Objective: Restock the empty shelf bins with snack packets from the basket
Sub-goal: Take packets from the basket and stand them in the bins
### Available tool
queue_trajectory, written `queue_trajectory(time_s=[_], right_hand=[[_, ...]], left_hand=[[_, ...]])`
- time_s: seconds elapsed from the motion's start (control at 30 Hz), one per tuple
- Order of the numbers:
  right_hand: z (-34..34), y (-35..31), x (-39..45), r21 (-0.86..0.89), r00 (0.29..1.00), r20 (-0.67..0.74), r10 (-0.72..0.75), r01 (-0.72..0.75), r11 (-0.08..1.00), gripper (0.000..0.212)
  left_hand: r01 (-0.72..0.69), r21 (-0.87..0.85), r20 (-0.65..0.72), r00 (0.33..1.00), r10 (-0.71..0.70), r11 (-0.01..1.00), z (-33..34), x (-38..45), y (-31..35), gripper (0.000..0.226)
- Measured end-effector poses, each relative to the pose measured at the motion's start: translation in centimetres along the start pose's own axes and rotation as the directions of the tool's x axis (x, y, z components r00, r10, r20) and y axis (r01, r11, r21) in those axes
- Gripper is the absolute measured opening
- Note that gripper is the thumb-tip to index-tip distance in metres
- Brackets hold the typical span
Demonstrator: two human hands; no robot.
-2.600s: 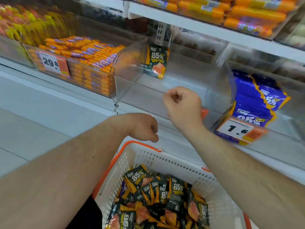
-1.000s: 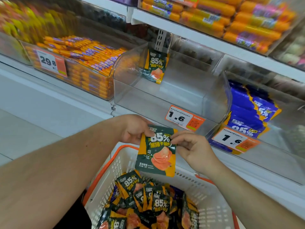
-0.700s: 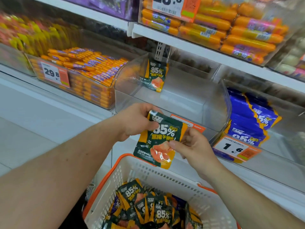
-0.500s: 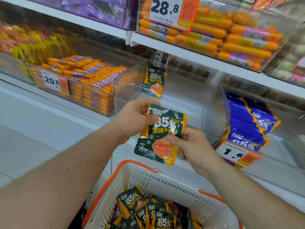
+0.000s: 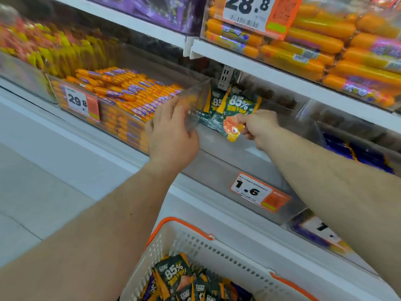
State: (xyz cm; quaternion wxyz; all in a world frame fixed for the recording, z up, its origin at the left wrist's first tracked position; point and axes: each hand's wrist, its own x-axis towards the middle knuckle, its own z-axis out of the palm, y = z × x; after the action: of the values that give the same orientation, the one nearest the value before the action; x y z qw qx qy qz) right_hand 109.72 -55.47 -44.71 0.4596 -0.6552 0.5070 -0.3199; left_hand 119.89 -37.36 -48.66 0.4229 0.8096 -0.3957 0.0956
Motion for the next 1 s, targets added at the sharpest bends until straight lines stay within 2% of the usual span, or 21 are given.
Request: queue_trajectory(time_s=[0.13,0.23,0.4,0.53,0.6,0.7,0.93,1.0], right_hand=[[2.7,0.6,3.9,-0.177,1.0,0.015,-0.023,0.026,0.984,0.04],[4.4,1.0,5.8,-0.227,0.998,0.058,-0.032,0.045,0.973,0.041],[6.3,1.4,8.1,-0.451,0.995,0.054,-0.087,0.102,0.886,0.025],[6.5,1.8,8.3,-0.6,0.982,-0.074,-0.172,0.094,0.794,0.042],[6.5,2.5,8.4,-0.628,0.971,-0.125,-0.205,0.083,0.774,0.044],[6.4,3.0,8.3,-0.644,0.975,-0.127,-0.184,0.06,0.763,0.043],[5.6,2.3,6.8,-0.565,0.985,-0.16,-0.068,-0.035,0.824,0.058],[5.1,1.6,5.6,-0.531,0.98,-0.191,-0.062,-0.05,0.846,0.058]], left_hand=[[0.077,0.041,-0.008,0.997,-0.077,0.996,1.1,0.6,0.4,0.062],[0.101,0.071,0.012,0.995,-0.102,0.992,1.9,0.8,0.7,0.065],[0.104,0.069,0.015,0.994,-0.105,0.992,2.4,0.6,0.9,0.065],[0.092,0.09,0.046,0.994,-0.097,0.992,2.4,0.5,0.9,0.063],[0.091,0.101,0.048,0.994,-0.096,0.991,2.4,0.5,0.9,0.06],[0.097,0.11,0.067,0.992,-0.105,0.989,2.4,0.5,1.0,0.058],[0.094,0.106,0.102,0.989,-0.105,0.99,1.8,0.6,1.2,0.062],[0.044,0.126,0.082,0.995,-0.055,0.991,1.3,0.3,1.4,0.063]])
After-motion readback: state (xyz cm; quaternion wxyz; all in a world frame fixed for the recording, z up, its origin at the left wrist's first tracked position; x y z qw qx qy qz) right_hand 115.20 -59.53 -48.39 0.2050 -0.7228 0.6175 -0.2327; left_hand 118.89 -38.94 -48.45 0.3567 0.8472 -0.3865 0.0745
